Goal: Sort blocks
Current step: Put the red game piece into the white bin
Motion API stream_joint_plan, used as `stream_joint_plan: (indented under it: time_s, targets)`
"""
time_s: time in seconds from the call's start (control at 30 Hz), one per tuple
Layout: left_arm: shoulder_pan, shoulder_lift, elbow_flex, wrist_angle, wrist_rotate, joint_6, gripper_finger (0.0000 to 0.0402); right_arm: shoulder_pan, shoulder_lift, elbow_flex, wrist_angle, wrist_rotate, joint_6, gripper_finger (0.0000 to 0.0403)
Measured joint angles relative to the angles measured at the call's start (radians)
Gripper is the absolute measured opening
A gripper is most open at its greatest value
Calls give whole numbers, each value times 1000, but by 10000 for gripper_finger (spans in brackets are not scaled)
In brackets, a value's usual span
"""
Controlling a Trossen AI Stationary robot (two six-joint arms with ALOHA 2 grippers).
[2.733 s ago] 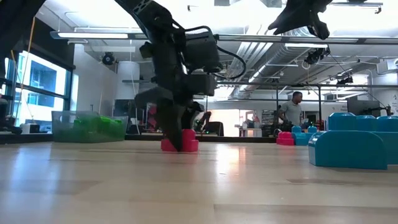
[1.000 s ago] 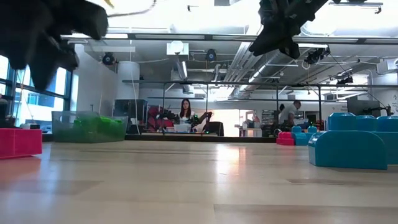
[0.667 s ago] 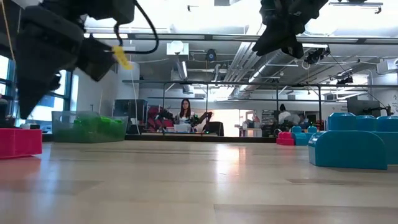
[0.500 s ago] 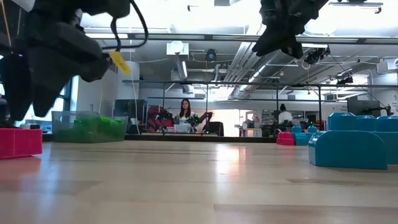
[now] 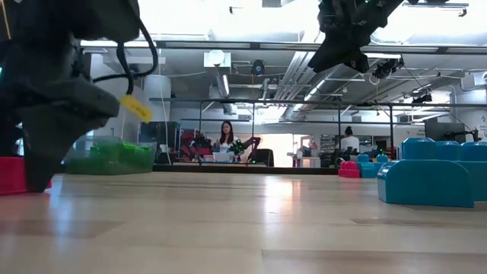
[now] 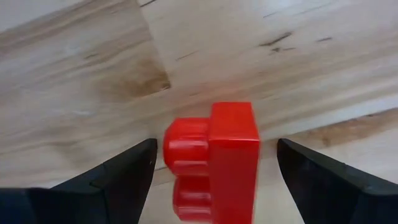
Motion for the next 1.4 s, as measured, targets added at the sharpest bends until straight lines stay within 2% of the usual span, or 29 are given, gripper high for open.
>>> stream_joint_plan:
  time_s: [0.13, 0.2, 0.27, 0.47, 0.5, 0.73, 0.93, 1.03, 1.1, 1.2, 1.4]
  targets:
    - [1, 28, 3, 15, 2, 21, 318, 0, 0, 0, -2, 0, 0, 0]
    - [5, 28, 1, 15, 6, 35, 304, 0, 0, 0, -2, 0, 0, 0]
    - [6, 26, 1, 11, 5, 42, 274, 0, 0, 0, -2, 0, 0, 0]
    - [6, 21, 0, 13, 0, 70, 141, 0, 0, 0, -2, 0, -1, 0]
    - [7, 21, 0, 13, -1, 79, 130, 0, 0, 0, -2, 0, -2, 0]
    - [37, -48, 6, 8, -10, 216, 130, 0, 0, 0, -2, 0, -18, 0]
    - [79, -260, 57, -96, -21, 459, 138, -11, 0, 0, 11, 0, -21, 0]
    - [49, -382, 71, -111, 48, 528, 150, -21, 0, 0, 20, 0, -27, 0]
    - [1, -443, 70, -133, 116, 496, 152, -30, 0, 0, 21, 0, -28, 0]
    - [-110, -504, 70, -178, 188, 360, 150, -37, 0, 0, 21, 0, -50, 0]
    - [-377, -513, 70, -203, 243, 73, 151, -50, 0, 0, 21, 0, -87, 0]
